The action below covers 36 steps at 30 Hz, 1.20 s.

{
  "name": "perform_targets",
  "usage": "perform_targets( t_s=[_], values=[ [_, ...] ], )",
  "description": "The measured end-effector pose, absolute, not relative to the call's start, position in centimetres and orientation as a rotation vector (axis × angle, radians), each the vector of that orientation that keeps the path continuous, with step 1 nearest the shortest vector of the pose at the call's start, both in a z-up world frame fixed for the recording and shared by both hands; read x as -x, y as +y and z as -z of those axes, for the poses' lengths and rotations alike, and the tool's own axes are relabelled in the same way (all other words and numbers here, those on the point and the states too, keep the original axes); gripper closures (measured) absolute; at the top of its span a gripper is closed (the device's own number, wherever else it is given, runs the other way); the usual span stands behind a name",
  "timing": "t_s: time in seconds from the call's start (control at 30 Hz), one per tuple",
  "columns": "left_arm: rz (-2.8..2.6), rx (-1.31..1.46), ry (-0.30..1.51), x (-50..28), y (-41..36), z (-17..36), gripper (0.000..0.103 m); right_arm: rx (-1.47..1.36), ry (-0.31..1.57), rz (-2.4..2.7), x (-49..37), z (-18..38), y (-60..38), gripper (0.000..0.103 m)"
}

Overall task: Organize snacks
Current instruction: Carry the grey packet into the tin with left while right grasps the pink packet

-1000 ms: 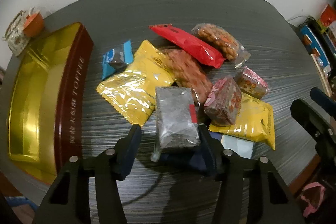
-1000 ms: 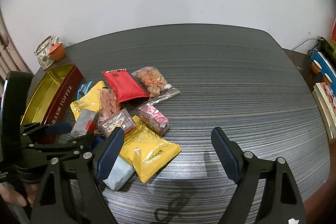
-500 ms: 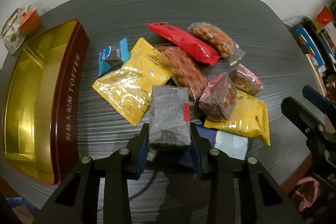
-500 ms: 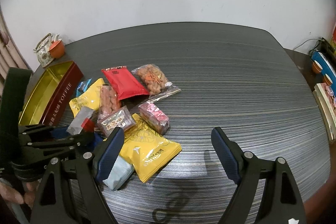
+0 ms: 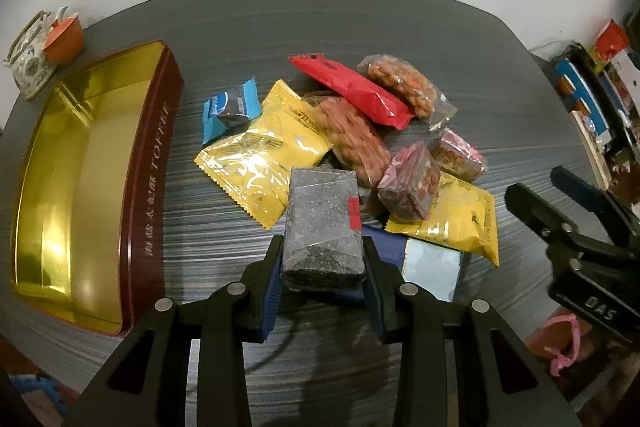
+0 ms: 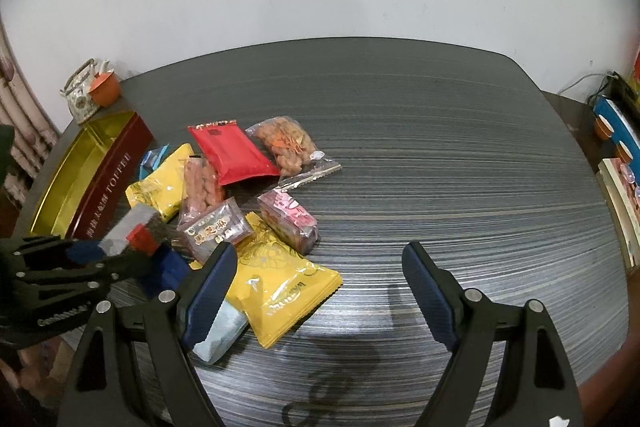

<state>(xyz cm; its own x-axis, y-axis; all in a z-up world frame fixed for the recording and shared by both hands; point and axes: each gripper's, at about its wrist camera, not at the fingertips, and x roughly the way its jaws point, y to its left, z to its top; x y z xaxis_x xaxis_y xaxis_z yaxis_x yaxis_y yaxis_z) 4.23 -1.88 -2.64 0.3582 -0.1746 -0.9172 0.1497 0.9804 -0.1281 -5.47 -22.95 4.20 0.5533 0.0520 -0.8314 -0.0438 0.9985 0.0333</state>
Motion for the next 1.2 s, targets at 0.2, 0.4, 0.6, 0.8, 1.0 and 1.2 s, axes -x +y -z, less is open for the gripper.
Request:
perform_targets(
  t_s=[0.2, 0.4, 0.6, 0.8, 1.0, 1.2],
  values=[
    [0.227, 0.039, 1.168, -3.7, -1.3, 1.7, 0.066, 0.009, 0.989, -0.053, 5.4, -3.6, -22.8, 0.021],
    [0.227, 0.060, 1.143, -3.7, -0.6, 0.7, 0.066, -0.001, 0.988, -0.051, 5.2, -3.3, -23.0, 0.022],
    [0.204, 0.075, 1.113, -4.0, 1.3, -0.5, 0.066, -0.019, 1.007, -0.082, 4.9, -2.6, -23.2, 0.033],
    [0.144, 0.095, 1.086, -4.2, 4.4, -1.3, 0.066, 0.011, 1.007, -0.123, 4.1, -2.0, -23.0, 0.035],
    [0.069, 0.102, 1.077, -4.6, 7.7, -1.4, 0.066, 0.060, 1.017, -0.164, 2.4, -1.6, -22.8, 0.035],
    [-0.009, 0.100, 1.077, -4.9, 11.5, -1.3, 0.066, 0.083, 1.041, -0.198, 1.0, -0.8, -22.3, 0.038]
  ],
)
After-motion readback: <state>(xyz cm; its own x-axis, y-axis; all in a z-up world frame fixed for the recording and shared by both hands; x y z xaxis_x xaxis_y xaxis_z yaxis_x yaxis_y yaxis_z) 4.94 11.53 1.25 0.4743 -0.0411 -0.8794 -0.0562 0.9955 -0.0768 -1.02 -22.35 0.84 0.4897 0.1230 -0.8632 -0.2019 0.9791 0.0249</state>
